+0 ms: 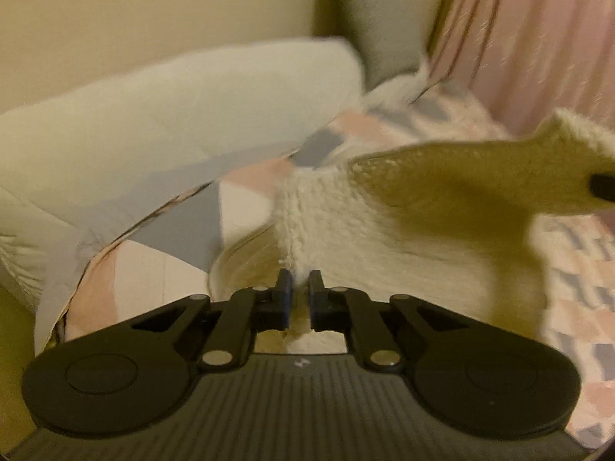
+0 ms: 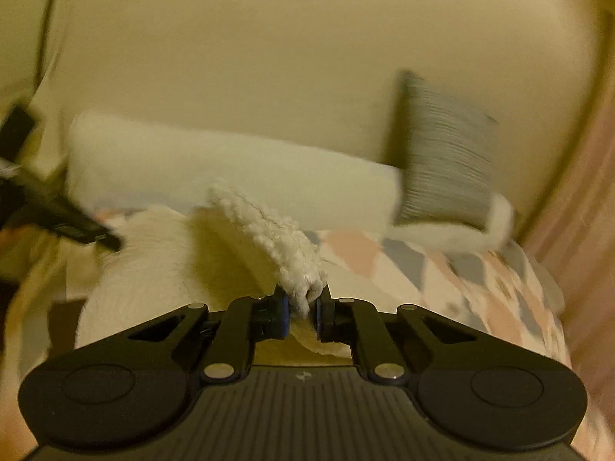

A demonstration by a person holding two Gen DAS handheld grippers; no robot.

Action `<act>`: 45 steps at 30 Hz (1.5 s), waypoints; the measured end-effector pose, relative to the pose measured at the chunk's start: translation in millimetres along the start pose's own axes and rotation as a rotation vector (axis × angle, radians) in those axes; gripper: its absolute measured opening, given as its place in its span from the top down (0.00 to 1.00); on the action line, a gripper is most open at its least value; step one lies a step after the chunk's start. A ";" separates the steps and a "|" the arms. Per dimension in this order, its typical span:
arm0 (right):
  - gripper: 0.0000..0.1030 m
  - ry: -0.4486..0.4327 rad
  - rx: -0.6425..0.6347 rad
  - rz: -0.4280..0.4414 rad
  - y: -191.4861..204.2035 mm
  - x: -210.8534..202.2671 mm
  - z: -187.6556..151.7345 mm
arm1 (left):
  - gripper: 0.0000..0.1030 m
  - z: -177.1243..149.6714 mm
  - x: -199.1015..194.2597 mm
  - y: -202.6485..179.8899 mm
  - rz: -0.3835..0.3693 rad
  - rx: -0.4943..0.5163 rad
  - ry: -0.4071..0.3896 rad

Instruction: Fold clothes

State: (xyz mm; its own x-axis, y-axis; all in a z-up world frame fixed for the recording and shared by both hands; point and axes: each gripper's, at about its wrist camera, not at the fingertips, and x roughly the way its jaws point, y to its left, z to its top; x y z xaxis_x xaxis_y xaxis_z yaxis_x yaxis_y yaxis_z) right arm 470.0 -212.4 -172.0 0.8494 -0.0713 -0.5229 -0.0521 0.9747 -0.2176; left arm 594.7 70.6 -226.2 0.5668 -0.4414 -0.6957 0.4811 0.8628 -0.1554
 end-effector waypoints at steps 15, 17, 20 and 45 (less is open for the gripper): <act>0.91 -0.065 0.366 -0.161 -122.4 -273.3 -149.7 | 0.96 -131.7 -286.8 -218.2 -0.331 0.344 -0.183; 0.91 -0.049 0.392 -0.179 -136.7 -316.4 -183.2 | 0.96 -161.1 -312.3 -257.8 -0.394 0.380 -0.170; 0.91 -0.006 0.433 -0.228 -160.6 -387.9 -241.9 | 0.95 -203.6 -340.1 -318.8 -0.497 0.449 -0.130; 0.30 0.213 1.679 -0.673 22.5 -652.4 -582.5 | 0.72 -342.7 -159.3 -410.6 -0.495 0.788 0.513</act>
State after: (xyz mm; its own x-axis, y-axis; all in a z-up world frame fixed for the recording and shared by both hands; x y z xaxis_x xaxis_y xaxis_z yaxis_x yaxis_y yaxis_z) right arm -391.2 -267.4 -315.8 0.4189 -0.3897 -0.8201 0.8712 -0.0823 0.4841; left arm 77.7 -128.9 -291.8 -0.0721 -0.3840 -0.9205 0.9826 0.1309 -0.1317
